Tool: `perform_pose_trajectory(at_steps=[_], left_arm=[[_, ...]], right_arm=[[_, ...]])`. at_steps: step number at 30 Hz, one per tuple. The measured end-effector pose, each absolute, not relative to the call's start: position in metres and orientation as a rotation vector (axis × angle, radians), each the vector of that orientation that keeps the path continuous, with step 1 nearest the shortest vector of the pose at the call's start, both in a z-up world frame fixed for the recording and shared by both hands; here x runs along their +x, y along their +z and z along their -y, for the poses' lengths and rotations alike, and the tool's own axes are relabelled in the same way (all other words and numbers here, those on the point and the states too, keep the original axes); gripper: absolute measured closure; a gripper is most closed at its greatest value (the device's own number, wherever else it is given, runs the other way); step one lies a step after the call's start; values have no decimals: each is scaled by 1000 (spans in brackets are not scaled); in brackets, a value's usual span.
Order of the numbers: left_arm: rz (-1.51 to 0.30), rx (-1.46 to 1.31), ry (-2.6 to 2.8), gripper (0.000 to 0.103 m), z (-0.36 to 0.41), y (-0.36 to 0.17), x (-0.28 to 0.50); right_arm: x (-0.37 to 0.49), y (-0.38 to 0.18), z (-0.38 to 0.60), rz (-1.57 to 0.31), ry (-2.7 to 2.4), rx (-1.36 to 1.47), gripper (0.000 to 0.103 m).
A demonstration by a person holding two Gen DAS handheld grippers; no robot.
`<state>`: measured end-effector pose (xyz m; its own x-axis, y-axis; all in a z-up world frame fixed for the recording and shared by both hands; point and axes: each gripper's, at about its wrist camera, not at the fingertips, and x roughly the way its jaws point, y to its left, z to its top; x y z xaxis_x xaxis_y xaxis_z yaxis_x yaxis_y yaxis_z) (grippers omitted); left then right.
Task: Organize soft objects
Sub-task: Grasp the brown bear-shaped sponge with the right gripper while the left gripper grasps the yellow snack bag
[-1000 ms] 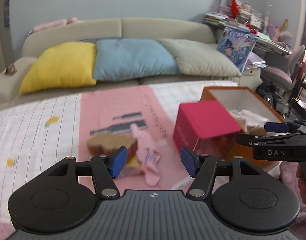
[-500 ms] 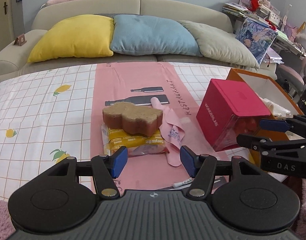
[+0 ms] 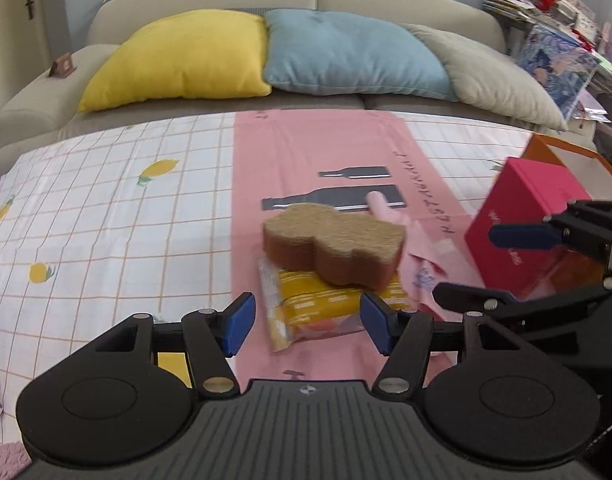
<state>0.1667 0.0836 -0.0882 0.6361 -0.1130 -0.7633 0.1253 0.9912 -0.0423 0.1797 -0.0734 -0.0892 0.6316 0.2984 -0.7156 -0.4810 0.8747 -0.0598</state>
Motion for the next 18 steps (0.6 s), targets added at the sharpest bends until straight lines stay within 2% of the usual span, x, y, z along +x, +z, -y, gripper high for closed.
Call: perform_pose_trajectory(at_steps=[4, 13, 14, 15, 17, 18], left_arm=[[-893, -23, -75, 35, -101, -95, 176], [-924, -90, -79, 35, -117, -104, 190], [-929, -88, -84, 35, -116, -106, 190], [-932, -84, -91, 35, -115, -107, 190], [-935, -77, -113, 34, -113, -110, 189], [-935, -73, -125, 33, -111, -112, 189]], right_arm=[[213, -95, 63, -790, 472, -214, 22], [262, -125, 42, -875, 538, -205, 16], [266, -128, 43, -888, 547, -186, 19], [268, -130, 45, -902, 559, -162, 31], [271, -133, 48, -927, 568, -124, 42], [271, -133, 51, -929, 567, -107, 42]])
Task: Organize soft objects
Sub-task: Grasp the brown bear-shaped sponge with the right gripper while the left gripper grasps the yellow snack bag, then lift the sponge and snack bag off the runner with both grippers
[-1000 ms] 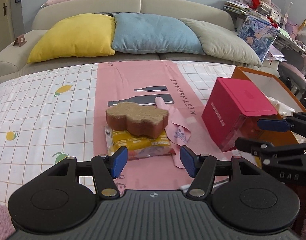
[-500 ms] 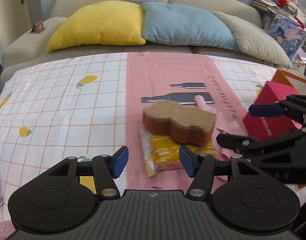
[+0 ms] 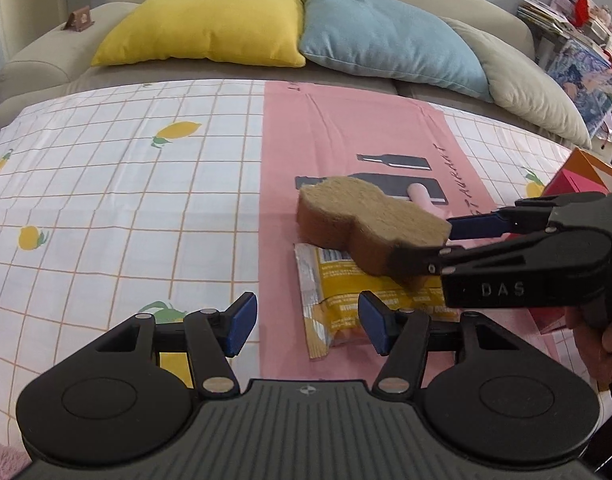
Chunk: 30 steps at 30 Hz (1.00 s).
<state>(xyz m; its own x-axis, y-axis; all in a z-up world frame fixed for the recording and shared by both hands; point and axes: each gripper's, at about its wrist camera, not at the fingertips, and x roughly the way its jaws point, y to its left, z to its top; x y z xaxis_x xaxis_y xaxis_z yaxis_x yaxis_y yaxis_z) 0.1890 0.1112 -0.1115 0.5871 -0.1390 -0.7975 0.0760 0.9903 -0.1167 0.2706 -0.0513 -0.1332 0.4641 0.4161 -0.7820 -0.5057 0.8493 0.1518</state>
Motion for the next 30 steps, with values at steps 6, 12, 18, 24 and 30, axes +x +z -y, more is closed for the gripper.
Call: perform_pose_trajectory(at_steps=[6, 12, 18, 24, 30], left_arm=[[-936, -42, -208, 23, -98, -120, 192], [-977, -21, -216, 18, -88, -143, 204], [-1020, -143, -242, 19, -100, -155, 211], [-992, -121, -279, 29, -91, -154, 209], [-994, -72, -270, 74, -79, -149, 204]], right_arm=[[255, -120, 66, -874, 506, -125, 43], [250, -133, 72, -937, 491, -120, 43], [253, -137, 74, -957, 483, -83, 44], [254, -139, 73, -969, 482, -92, 44], [249, -134, 66, -946, 475, -153, 44]])
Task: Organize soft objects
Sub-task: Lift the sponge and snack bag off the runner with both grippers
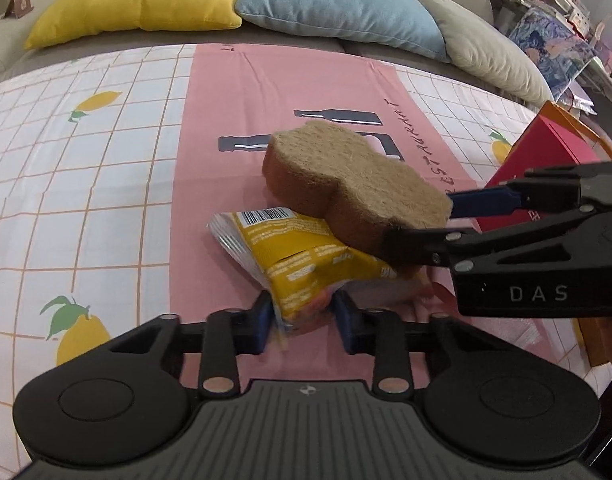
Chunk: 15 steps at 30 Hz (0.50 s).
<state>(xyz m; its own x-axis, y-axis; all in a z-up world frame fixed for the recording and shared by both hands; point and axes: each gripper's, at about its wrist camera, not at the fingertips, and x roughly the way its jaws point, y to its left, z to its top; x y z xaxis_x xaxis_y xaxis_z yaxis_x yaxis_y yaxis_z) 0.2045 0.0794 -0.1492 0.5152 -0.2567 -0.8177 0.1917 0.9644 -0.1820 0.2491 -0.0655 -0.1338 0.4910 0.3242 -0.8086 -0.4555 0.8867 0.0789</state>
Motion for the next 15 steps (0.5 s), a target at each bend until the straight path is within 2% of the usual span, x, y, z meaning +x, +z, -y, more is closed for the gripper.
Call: perform_pose_trajectory(at_steps=[5, 15], left_arm=[[-948, -89, -242, 85, -80, -133, 194], [-871, -152, -145, 88, -92, -92, 167]], right_arm=[[238, -114, 68, -883, 469, -156, 44], [202, -74, 89, -776, 429, -139, 44]])
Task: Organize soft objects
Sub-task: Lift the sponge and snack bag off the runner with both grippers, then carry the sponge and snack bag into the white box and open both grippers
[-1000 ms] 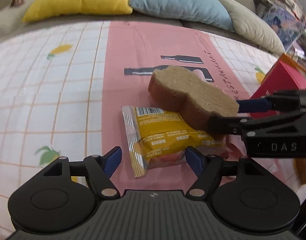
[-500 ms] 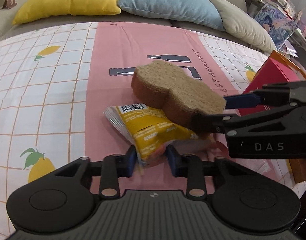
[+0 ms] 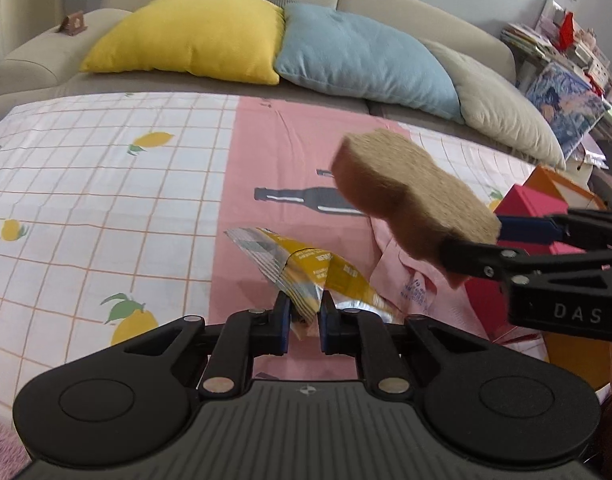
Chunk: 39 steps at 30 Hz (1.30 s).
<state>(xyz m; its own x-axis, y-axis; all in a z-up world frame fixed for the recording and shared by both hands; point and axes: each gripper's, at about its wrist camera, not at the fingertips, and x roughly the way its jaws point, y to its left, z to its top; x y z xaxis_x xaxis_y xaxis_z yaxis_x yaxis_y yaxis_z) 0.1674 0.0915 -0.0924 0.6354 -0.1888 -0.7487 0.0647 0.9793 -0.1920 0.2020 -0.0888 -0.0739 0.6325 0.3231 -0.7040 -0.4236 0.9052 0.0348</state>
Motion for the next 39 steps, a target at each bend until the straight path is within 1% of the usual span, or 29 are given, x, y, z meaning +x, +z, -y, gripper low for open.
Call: perform_pose_trajectory(at_steps=[3, 5, 13, 28, 39], left_arm=[[-841, -172, -131, 94, -93, -81, 158], [-823, -166, -122, 95, -93, -74, 154], [-785, -145, -133, 97, -87, -54, 133], [-689, -78, -242, 98, -39, -10, 97], [-581, -51, -369, 99, 13, 26, 106]], right_arm=[[188, -65, 101, -761, 412, -118, 44], [179, -59, 109, -748, 404, -103, 44], [153, -50, 132, -737, 381, -59, 44], [108, -50, 165, -724, 382, 5, 44], [91, -21, 217, -639, 281, 78, 44]])
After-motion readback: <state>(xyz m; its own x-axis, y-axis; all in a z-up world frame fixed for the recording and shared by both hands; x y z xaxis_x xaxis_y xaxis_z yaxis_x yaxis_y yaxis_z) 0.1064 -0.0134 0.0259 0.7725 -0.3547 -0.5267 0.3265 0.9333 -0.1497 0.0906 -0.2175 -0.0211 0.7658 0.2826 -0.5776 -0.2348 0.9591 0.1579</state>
